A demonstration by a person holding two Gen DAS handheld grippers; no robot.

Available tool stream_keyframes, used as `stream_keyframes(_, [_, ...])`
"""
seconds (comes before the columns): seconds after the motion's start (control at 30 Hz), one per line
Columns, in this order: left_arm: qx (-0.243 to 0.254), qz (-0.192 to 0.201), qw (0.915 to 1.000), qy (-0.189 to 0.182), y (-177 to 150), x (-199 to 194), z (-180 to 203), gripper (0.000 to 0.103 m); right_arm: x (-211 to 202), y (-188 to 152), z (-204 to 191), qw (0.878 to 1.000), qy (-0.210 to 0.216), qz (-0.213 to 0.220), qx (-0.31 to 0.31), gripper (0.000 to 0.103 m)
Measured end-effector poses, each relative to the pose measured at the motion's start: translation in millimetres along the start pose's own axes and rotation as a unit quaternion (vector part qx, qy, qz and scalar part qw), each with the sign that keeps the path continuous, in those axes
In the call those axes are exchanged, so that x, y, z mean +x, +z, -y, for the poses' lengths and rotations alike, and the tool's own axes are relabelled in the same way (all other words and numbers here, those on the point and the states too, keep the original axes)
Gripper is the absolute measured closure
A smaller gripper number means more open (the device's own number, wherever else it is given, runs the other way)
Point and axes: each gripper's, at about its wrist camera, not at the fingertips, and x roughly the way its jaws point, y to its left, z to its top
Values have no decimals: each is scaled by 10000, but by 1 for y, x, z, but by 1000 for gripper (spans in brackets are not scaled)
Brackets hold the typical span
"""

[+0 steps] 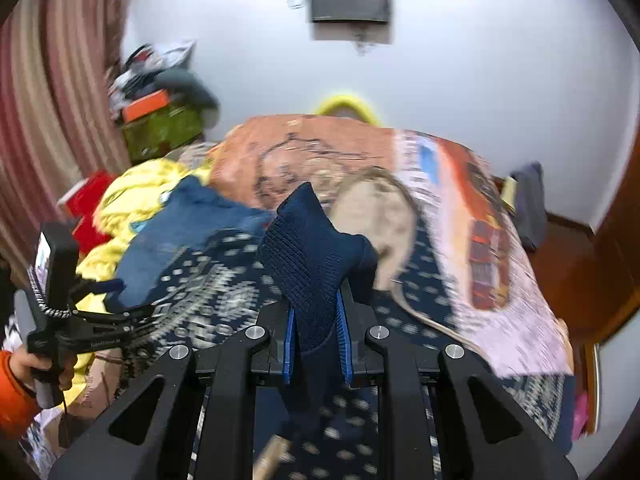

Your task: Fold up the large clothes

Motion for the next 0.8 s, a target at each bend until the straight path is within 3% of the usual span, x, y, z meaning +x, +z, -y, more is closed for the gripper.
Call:
stream_keyframes(0.2, [76, -4, 9995, 298, -1, 3, 4, 33, -5, -28, 64, 9975, -231, -230, 623, 87])
stream_keyframes(0.33, [89, -52, 9987, 490, -1, 5, 7, 33, 5, -53, 94, 9935, -142, -555, 985, 88])
stream_keyframes(0.53, [59, -125, 9975, 694, 0, 8, 8, 32, 29, -92, 122, 9829, -20, -1238, 1366, 88])
stream_keyframes(0.8, [148, -145, 9960, 868, 0, 8, 11, 32, 28, -119, 152, 9708, 19, -1665, 1727, 87])
